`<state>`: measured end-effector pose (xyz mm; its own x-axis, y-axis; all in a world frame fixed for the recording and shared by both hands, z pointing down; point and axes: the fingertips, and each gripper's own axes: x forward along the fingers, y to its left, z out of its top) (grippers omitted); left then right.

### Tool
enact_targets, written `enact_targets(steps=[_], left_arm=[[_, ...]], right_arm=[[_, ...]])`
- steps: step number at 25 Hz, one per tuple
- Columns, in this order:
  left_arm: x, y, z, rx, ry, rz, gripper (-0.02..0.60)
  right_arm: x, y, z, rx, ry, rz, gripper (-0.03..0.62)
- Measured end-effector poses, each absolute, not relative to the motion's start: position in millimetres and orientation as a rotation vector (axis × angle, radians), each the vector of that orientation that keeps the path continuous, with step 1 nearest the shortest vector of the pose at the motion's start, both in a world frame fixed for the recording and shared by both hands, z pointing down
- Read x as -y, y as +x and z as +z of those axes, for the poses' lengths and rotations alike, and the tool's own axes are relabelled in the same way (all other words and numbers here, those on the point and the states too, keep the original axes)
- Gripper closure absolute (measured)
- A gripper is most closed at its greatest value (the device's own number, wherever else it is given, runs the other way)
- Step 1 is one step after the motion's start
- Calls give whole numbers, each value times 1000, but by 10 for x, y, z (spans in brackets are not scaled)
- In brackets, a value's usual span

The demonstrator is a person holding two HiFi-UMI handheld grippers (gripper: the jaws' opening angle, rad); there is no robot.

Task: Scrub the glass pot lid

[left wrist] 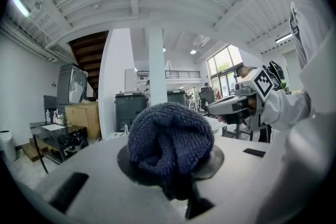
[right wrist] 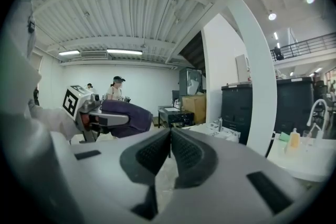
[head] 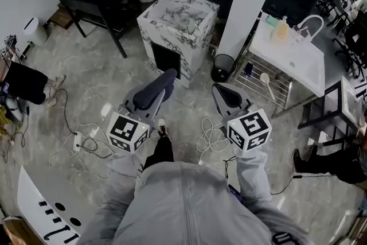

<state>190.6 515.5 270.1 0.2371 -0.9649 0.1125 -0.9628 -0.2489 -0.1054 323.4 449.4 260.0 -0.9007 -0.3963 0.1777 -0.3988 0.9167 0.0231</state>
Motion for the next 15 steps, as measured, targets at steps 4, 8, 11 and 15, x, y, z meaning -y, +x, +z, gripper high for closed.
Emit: enact_targets(steps=[4, 8, 11, 15], left_arm=[[-4980, 1729, 2729, -1910, -2458, -240, 492], [-4737, 1505, 2770, -1902, -2470, -232, 492], [-4518, 1307, 2786, -1895, -2486, -240, 492], [-4188, 1011, 2726, -1860, -2510, -246, 492]], right_arm=[[-4371, 3083, 2609, 2885, 615, -36, 563], [-4212, 2834, 2613, 2897, 581, -37, 563], [-4010, 2630, 2593, 2897, 584, -18, 563], [-3739, 2325, 2520, 2902, 592, 7, 563]])
